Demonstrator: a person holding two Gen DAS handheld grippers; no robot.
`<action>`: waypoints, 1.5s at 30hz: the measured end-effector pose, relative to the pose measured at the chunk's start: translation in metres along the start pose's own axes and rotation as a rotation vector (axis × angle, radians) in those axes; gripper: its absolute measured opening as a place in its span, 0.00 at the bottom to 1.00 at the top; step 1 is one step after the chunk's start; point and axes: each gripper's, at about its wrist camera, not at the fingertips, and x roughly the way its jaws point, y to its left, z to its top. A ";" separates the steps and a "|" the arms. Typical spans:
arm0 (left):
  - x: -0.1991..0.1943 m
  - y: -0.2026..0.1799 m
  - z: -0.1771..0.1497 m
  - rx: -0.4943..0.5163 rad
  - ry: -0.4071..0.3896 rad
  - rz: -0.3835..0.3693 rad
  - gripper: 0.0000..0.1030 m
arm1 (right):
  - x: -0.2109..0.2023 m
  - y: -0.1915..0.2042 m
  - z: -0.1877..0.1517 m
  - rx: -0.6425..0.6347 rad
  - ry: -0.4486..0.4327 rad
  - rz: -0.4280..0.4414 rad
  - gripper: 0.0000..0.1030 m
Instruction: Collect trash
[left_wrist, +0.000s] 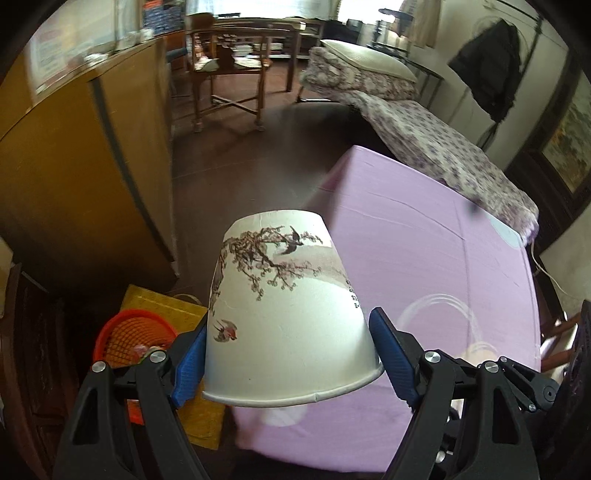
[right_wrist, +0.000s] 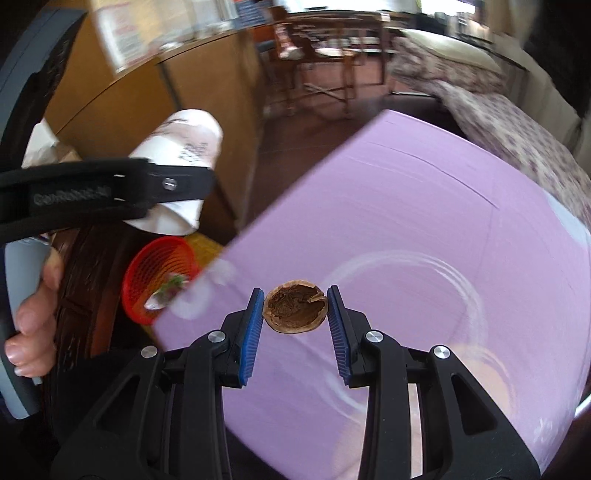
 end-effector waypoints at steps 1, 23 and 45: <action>-0.002 0.010 0.000 -0.013 -0.003 0.007 0.78 | 0.002 0.006 0.004 -0.018 0.004 0.011 0.35; 0.030 0.287 -0.065 -0.428 0.145 0.267 0.79 | 0.120 0.238 0.058 -0.660 0.237 0.214 0.35; 0.027 0.280 -0.069 -0.429 0.164 0.294 0.87 | 0.128 0.222 0.054 -0.615 0.250 0.128 0.63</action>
